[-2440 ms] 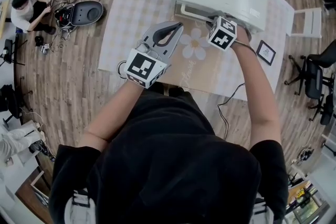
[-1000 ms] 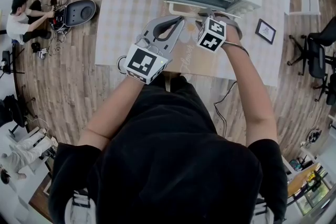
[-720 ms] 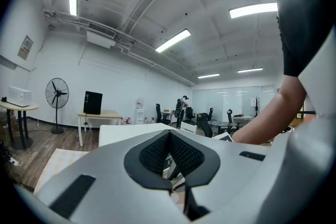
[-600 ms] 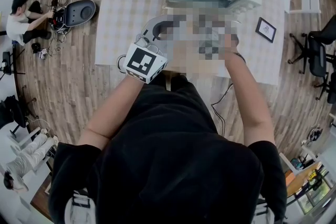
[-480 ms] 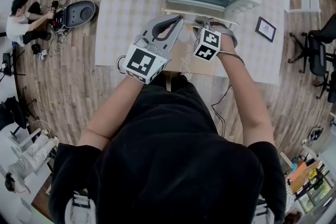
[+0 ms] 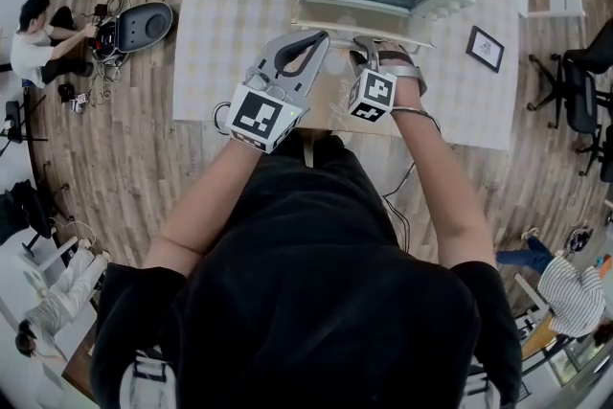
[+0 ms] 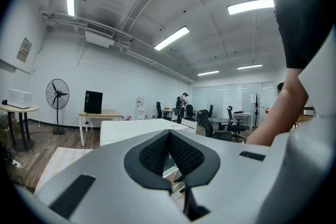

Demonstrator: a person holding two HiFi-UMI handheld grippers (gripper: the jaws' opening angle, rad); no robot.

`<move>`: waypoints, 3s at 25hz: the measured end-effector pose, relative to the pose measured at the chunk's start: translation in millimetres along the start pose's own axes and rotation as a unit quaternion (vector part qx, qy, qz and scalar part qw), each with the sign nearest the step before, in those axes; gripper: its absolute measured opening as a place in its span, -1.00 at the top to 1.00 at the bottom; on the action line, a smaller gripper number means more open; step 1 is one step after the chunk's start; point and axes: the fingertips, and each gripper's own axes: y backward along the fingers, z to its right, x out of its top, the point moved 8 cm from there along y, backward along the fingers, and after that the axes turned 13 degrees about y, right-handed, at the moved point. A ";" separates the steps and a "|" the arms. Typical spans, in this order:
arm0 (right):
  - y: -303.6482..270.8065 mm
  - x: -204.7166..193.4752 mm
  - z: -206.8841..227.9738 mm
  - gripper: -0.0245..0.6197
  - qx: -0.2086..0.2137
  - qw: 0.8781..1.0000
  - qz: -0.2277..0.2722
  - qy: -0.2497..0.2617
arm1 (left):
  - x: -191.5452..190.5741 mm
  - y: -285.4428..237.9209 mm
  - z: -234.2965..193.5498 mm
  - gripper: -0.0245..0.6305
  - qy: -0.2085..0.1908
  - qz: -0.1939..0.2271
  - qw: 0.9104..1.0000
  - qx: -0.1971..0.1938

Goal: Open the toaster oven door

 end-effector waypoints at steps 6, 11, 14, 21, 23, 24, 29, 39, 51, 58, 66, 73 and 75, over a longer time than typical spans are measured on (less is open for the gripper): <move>-2.3 1.0 -10.0 0.47 -0.052 0.998 -0.010 0.014 | -9.6 3.2 -0.6 0.88 -0.003 -0.010 1.000 -0.006; -5.3 2.5 -15.6 0.45 -0.065 0.998 -0.013 0.019 | -16.5 2.1 -1.9 0.88 -0.011 -0.006 1.000 -0.011; -6.4 2.4 -21.2 0.44 -0.059 0.998 -0.014 0.020 | -17.5 0.2 -0.3 0.88 -0.011 -0.007 1.000 -0.015; -11.4 4.8 -36.6 0.35 -0.062 0.998 -0.016 0.023 | -20.0 -2.0 0.0 0.88 -0.005 -0.013 1.000 -0.019; -12.2 3.4 -41.0 0.31 -0.065 0.998 -0.015 0.022 | -21.6 -3.6 1.4 0.88 -0.008 -0.010 1.000 -0.021; -12.4 2.8 -42.7 0.30 -0.066 0.997 -0.015 0.022 | -22.6 -4.3 2.1 0.88 -0.007 -0.010 1.000 -0.021; -12.8 3.6 -44.9 0.29 -0.061 0.998 -0.014 0.022 | -26.9 -6.8 0.8 0.88 -0.005 -0.015 1.000 -0.020; -21.7 1.7 -65.7 0.29 -0.052 0.998 -0.012 0.038 | -34.0 -11.1 1.5 0.88 0.000 -0.025 1.000 -0.011; -31.8 4.3 -87.4 0.23 -0.065 0.996 -0.017 0.051 | -35.1 -4.2 0.1 0.88 0.017 -0.039 0.999 -0.007; -34.0 4.9 -94.3 0.17 -0.065 0.996 -0.024 0.055 | -33.4 0.1 -2.9 0.88 0.016 -0.038 0.999 -0.002; -36.4 3.5 -100.6 0.17 -0.056 0.997 -0.027 0.049 | -34.1 2.6 -4.1 0.88 0.015 -0.039 0.999 0.000; -37.7 1.8 -104.3 0.16 -0.053 0.997 -0.031 0.045 | -34.3 2.9 -4.8 0.88 0.018 -0.040 0.999 0.001; -38.4 1.8 -105.1 0.16 -0.055 0.997 -0.031 0.046 | -34.7 3.5 -5.1 0.88 0.018 -0.041 0.999 0.001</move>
